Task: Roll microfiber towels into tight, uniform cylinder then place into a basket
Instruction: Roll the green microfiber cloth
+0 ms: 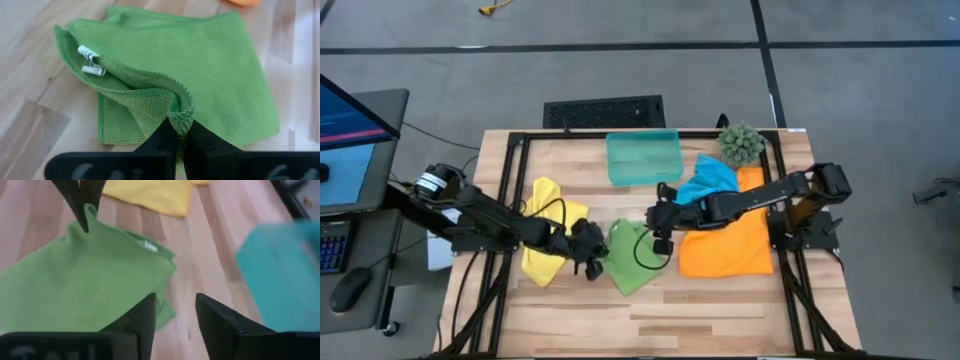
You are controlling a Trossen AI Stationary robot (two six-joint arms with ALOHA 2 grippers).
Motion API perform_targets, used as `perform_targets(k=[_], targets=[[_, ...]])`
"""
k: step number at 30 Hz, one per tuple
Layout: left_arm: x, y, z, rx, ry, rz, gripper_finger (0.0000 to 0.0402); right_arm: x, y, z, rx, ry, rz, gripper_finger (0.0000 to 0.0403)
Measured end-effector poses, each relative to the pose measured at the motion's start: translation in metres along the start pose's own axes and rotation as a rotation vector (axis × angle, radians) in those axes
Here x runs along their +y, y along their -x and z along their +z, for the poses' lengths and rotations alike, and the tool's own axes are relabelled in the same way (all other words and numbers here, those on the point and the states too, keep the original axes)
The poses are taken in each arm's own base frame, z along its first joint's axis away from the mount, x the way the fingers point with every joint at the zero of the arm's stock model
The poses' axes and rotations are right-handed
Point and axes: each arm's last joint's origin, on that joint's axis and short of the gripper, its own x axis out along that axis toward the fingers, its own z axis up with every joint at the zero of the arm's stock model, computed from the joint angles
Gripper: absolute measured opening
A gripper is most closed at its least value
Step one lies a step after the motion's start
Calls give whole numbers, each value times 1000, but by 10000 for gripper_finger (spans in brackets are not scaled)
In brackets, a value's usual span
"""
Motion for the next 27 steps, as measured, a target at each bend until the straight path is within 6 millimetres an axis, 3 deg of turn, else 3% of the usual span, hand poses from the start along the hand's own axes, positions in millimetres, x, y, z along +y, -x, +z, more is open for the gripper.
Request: perform_targets(k=[12, 20, 27], targets=[[-22, 10, 2, -45, -127, -3, 0, 5, -53, 2, -179, 258, 75, 176], [-11, 11, -3, 49, -220, 119, 0, 10, -72, 0, -102, 212, 89, 177], [-2, 13, -10, 125, -247, 211, 0, 10, -73, -11, 36, 198, 71, 167]])
